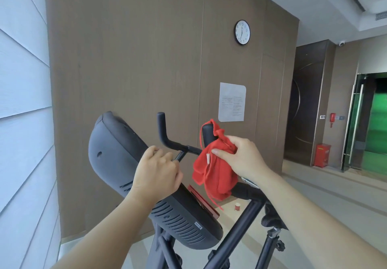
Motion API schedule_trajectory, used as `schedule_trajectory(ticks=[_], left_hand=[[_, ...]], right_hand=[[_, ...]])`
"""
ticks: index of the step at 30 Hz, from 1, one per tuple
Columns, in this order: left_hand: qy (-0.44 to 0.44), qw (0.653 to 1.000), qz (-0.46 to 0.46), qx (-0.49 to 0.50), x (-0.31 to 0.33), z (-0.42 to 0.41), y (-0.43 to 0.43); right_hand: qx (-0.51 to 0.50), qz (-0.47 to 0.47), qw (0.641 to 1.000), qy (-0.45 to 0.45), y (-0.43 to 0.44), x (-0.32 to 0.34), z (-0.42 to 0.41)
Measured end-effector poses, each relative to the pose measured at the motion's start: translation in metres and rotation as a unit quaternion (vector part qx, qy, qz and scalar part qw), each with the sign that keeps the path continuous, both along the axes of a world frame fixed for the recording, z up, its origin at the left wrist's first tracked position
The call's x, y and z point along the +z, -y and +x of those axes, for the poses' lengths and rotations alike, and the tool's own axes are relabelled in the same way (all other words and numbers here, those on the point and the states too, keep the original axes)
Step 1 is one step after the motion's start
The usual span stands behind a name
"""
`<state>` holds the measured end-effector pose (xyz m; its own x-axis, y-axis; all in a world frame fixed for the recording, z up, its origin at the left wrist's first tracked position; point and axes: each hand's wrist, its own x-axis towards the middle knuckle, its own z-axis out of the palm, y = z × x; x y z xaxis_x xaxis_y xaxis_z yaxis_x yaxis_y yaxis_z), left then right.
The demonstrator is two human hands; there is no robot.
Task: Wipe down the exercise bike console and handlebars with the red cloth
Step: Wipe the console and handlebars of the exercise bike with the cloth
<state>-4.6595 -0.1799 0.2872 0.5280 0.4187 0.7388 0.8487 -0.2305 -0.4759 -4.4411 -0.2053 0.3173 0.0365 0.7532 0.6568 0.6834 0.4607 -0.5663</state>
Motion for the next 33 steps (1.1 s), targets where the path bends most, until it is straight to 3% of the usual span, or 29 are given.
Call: schedule_trajectory(ticks=[4, 9, 15, 19, 27, 33], left_hand=[[0.003, 1.0, 0.004, 0.0, -0.002, -0.001, -0.003], [0.023, 1.0, 0.011, -0.002, -0.003, 0.001, -0.004], [0.03, 0.999, 0.026, 0.002, -0.009, 0.002, -0.006], [0.032, 0.999, 0.029, 0.001, -0.008, 0.002, -0.006], [0.037, 0.999, 0.012, 0.011, -0.007, 0.003, -0.004], [0.006, 1.0, -0.022, 0.016, -0.001, 0.001, 0.002]], right_hand=[[0.014, -0.048, 0.997, 0.055, 0.003, -0.019, 0.028], [-0.013, -0.015, 1.0, -0.014, 0.001, -0.008, 0.058], [-0.029, -0.011, 0.999, -0.028, -0.003, 0.011, 0.069], [0.026, 0.003, 0.999, -0.032, -0.009, -0.005, 0.048], [0.087, -0.053, 0.995, -0.022, -0.011, -0.026, 0.043], [0.071, 0.046, 0.994, -0.074, -0.007, 0.019, 0.023]])
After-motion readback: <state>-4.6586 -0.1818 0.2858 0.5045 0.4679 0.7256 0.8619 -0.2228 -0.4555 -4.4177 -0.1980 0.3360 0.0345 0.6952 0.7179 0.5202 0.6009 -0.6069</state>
